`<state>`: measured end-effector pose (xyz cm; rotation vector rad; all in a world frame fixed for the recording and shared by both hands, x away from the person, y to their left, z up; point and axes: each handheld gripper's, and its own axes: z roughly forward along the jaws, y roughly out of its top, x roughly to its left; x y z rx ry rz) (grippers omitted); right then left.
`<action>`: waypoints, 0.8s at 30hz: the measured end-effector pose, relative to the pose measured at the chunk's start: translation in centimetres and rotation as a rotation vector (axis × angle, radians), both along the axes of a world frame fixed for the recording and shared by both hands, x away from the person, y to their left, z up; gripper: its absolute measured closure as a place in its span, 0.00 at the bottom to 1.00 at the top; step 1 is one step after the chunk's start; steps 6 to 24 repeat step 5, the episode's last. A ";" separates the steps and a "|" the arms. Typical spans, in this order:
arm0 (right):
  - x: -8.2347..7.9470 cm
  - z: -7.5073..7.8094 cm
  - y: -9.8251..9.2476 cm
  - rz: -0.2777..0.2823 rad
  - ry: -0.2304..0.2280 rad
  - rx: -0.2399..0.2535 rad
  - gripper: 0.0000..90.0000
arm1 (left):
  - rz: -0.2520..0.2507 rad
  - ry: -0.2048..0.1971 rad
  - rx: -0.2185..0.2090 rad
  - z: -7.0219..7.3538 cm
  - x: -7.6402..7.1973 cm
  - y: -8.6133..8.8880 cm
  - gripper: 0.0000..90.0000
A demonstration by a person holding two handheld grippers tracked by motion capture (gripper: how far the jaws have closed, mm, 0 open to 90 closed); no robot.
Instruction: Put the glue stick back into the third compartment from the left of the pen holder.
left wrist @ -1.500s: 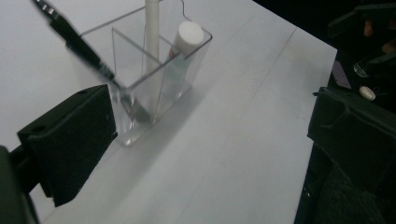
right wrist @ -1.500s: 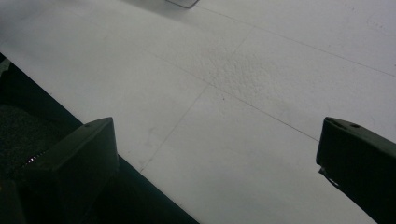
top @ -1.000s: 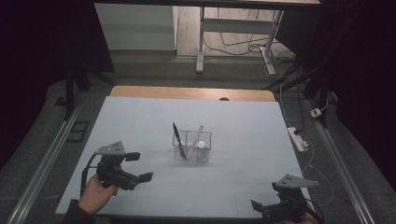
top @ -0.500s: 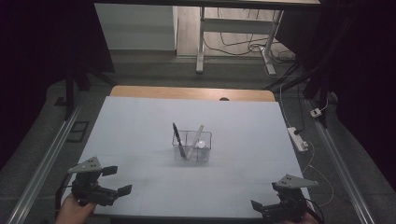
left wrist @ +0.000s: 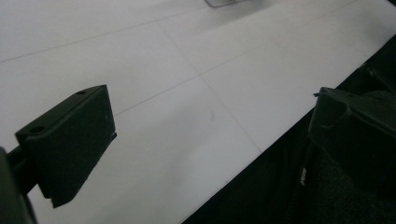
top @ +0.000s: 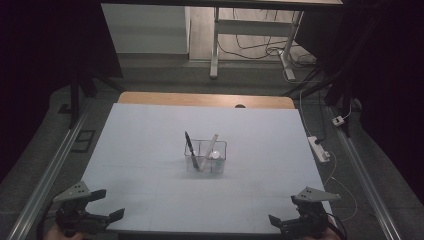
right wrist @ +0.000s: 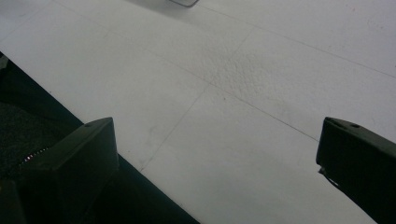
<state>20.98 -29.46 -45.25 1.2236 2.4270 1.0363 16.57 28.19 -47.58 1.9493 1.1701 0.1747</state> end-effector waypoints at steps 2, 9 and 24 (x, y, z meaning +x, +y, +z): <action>0.0 0.0 0.0 0.001 -0.001 -0.005 0.00 | 0.006 0.010 0.013 0.0 0.0 -0.1 0.01; 0.0 0.0 0.0 0.001 0.000 -0.007 0.00 | 0.007 0.027 0.034 -0.1 0.2 -0.3 0.01; 0.0 0.0 0.0 0.001 0.000 -0.007 0.00 | 0.007 0.027 0.034 -0.1 0.2 -0.3 0.01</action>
